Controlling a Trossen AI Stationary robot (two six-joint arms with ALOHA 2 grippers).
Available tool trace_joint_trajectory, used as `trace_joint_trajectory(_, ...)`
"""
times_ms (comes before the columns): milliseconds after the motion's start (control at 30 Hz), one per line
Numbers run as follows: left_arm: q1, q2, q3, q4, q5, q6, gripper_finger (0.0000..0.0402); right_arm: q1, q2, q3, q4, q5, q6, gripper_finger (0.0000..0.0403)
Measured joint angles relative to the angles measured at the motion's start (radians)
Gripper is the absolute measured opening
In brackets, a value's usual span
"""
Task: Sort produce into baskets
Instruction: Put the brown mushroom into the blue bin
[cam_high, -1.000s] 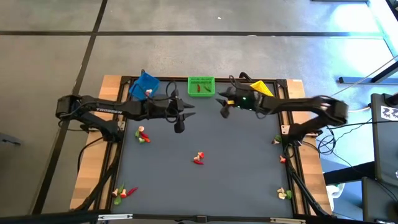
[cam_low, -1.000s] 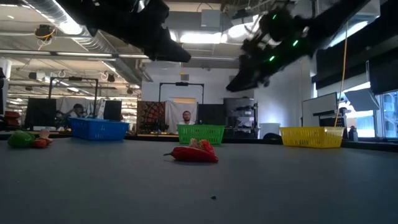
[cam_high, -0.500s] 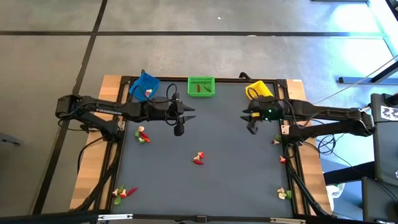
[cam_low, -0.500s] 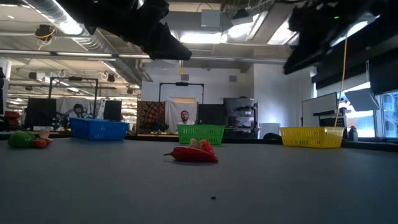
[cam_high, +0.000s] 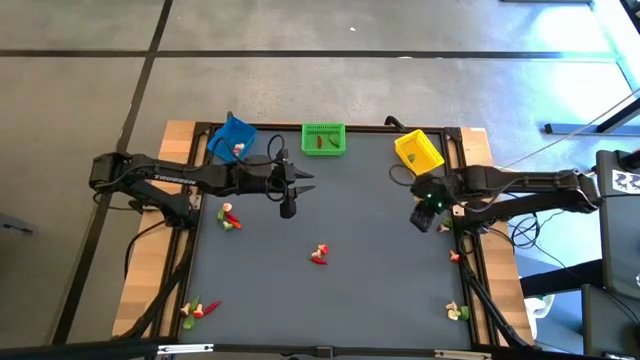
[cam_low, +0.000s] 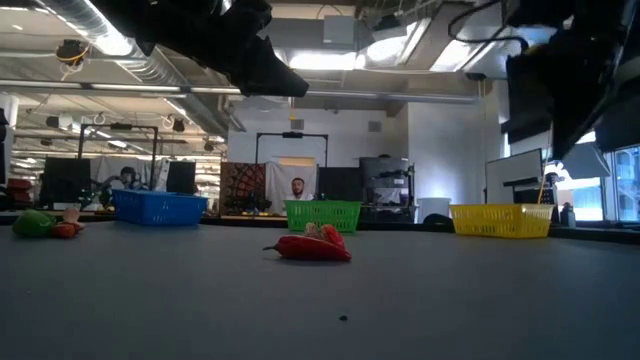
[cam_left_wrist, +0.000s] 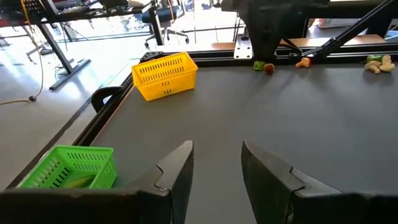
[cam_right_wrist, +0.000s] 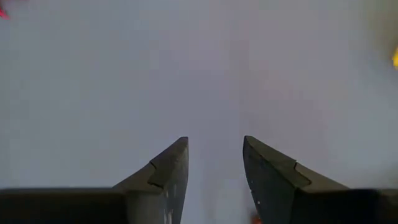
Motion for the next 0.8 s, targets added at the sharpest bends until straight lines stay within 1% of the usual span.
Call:
trace_joint_trajectory(167, 0.000, 0.000, 0.000, 0.000, 0.000, 0.003, 0.0131, -0.002, 0.067, 0.000, -0.085, -0.001, 0.025, 0.0154)
trace_joint_trajectory(300, 0.000, 0.000, 0.000, 0.000, 0.000, 0.004, 0.0131, -0.002, 0.127, 0.000, -0.104, -0.001, 0.040, 0.0154)
trace_joint_trajectory(500, 0.000, 0.000, 0.000, -0.001, 0.000, 0.002, 0.0131, -0.002, 0.219, 0.000, -0.150, -0.042, 0.048, 0.0156)
trace_joint_trajectory(600, 0.000, 0.000, 0.000, -0.001, 0.000, 0.001, 0.0131, -0.002, 0.262, 0.000, -0.184, -0.042, 0.048, 0.0170)
trace_joint_trajectory(800, 0.000, 0.000, 0.000, 0.000, 0.000, -0.003, 0.0131, -0.002, 0.338, 0.000, -0.215, -0.054, 0.034, 0.0218)
